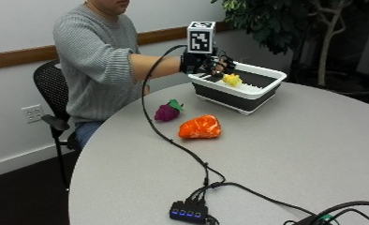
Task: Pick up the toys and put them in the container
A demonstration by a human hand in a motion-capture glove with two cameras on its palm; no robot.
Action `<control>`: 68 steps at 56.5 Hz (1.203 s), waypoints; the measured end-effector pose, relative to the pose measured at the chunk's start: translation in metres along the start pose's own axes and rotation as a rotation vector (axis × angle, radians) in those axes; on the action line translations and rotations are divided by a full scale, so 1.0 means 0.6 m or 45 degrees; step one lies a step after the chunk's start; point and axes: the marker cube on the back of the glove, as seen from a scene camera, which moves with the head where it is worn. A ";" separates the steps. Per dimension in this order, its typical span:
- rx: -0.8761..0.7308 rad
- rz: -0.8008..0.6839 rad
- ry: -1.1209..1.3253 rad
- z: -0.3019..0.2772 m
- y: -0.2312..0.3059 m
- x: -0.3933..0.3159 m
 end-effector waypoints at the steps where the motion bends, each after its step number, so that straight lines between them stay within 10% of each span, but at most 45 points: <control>1: 0.008 0.011 -0.002 -0.007 0.006 0.014; 21: 0.120 0.327 -0.038 -0.077 0.087 0.264; 47: -0.241 0.304 -0.073 0.264 0.049 0.248; 68: -0.012 0.286 0.043 0.266 0.044 0.247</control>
